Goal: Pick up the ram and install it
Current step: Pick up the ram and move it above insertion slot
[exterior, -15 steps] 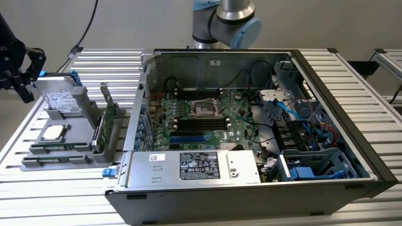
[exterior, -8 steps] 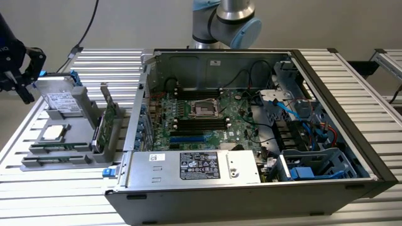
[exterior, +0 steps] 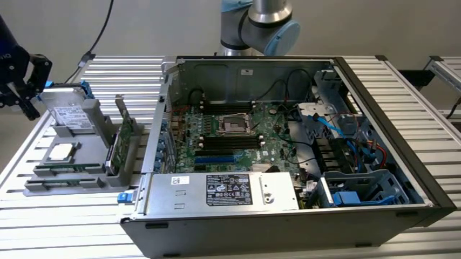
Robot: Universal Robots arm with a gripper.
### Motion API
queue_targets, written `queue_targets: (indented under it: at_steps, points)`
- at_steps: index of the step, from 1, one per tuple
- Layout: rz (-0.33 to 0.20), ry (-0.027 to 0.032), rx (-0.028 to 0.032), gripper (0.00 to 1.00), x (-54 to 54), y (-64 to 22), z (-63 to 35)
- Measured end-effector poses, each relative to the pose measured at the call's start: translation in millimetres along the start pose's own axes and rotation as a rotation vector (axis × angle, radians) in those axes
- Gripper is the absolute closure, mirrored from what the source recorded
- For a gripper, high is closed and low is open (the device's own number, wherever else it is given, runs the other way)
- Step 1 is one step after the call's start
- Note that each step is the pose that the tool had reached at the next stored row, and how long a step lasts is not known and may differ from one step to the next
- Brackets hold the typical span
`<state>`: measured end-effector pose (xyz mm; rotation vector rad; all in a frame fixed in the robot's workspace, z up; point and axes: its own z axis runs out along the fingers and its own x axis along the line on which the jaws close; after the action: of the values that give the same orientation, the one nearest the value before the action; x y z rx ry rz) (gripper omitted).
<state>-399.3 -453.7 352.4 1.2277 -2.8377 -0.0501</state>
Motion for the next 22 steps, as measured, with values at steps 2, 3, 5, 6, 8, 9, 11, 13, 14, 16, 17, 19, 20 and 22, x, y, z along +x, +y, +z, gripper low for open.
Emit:
queue_targets:
  at_steps: [2,3,5,6,8,9,11,13,14,16,17,19,20,22]
  points:
    - [-0.036,0.0015,0.0012,0.9,0.0,0.0,0.5]
    - [-0.054,0.0024,0.0018,0.9,0.0,0.0,0.7]
    - [-0.091,0.0043,0.003,0.9,0.0,-0.1,1.1]
    - [-0.107,0.0052,0.0035,0.9,0.0,-0.1,1.3]
    - [-0.144,0.0069,0.0047,0.9,-0.1,-0.1,1.7]
    - [-0.163,0.008,0.0053,0.9,-0.1,-0.1,1.9]
    - [-0.199,0.0099,0.0064,0.9,-0.1,-0.1,2.3]
    - [-0.235,0.0116,0.0076,0.9,-0.1,-0.1,2.7]
    - [-0.254,0.0124,0.0082,0.9,-0.1,-0.2,3.0]
    - [-0.29,0.0142,0.0094,0.9,-0.1,-0.2,3.5]
    - [-0.308,0.0151,0.01,0.9,-0.1,-0.2,3.7]
    - [-0.344,0.0169,0.0112,0.9,-0.1,-0.2,4.2]
    - [-0.363,0.0179,0.0118,0.9,-0.2,-0.2,4.5]
    - [-0.401,0.0197,0.013,0.9,-0.2,-0.3,5.0]
